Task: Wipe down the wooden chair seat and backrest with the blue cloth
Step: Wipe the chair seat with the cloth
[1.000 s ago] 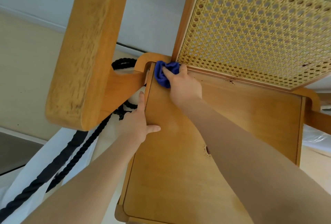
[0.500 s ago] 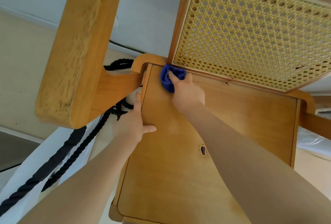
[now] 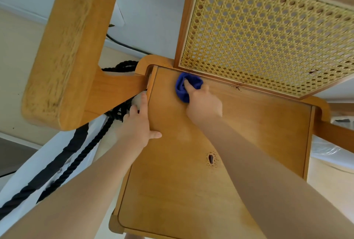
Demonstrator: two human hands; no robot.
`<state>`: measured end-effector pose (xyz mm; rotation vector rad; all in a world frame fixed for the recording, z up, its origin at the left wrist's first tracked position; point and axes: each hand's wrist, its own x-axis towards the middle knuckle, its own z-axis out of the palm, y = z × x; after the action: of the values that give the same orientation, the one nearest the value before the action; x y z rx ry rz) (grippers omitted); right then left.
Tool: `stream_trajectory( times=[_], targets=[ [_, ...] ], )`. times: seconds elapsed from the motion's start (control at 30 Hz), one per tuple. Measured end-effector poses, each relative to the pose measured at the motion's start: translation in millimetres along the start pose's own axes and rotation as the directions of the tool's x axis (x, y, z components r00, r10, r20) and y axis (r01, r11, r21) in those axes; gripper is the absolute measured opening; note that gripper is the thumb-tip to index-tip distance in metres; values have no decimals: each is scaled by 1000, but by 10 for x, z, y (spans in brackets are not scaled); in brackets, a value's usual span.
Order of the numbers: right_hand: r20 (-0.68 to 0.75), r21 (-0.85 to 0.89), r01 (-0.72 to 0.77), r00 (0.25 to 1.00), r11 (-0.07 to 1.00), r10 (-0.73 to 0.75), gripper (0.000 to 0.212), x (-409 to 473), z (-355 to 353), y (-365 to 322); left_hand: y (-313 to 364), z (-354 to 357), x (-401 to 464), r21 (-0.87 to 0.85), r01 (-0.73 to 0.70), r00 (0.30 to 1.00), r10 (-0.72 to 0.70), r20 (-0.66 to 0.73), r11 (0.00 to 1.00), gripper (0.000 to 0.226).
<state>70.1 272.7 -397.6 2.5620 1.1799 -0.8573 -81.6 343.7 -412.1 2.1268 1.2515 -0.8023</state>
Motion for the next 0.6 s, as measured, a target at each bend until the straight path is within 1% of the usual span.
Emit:
stream_trajectory(
  times=[0.07, 0.1, 0.13, 0.2, 0.23, 0.3, 0.37, 0.43, 0.5, 0.57, 0.6],
  targets=[
    [51, -8, 37, 998, 999, -36, 69, -197, 115, -54, 126, 23, -116, 164, -63, 984, 88, -152, 984, 115],
    [67, -32, 64, 996, 997, -62, 69, -270, 152, -66, 215, 49, -169, 209, -94, 976, 131, -173, 974, 112],
    [69, -61, 91, 994, 994, -86, 69, -293, 162, -57, 303, 94, -210, 229, -116, 977, 153, -150, 966, 113],
    [48, -118, 134, 990, 984, -129, 66, -214, 101, 20, 442, 183, -222, 199, -107, 990, 122, -65, 974, 127],
    [32, -141, 134, 991, 981, -131, 65, -144, 55, 78, 475, 214, -206, 175, -93, 994, 100, -33, 980, 135],
    [-3, -159, 73, 997, 985, -75, 64, 22, -59, 219, 483, 267, -171, 154, -79, 996, 84, -28, 985, 142],
    [-26, -163, 16, 999, 986, -21, 65, 109, -122, 311, 479, 275, -176, 155, -72, 996, 80, -43, 985, 143],
    [2, -120, -17, 1000, 993, 18, 66, 0, -78, 282, 495, 262, -198, 166, -62, 997, 69, -36, 984, 144],
    [58, -87, 19, 998, 996, -14, 67, -232, 65, 177, 511, 249, -199, 177, -50, 997, 58, -41, 983, 143],
    [90, -117, 103, 992, 988, -93, 69, -426, 169, 120, 526, 238, -209, 187, -44, 998, 52, -37, 981, 143],
    [78, -150, 139, 989, 979, -128, 69, -426, 176, 139, 535, 238, -217, 196, -38, 998, 46, -36, 980, 143]
  ],
)
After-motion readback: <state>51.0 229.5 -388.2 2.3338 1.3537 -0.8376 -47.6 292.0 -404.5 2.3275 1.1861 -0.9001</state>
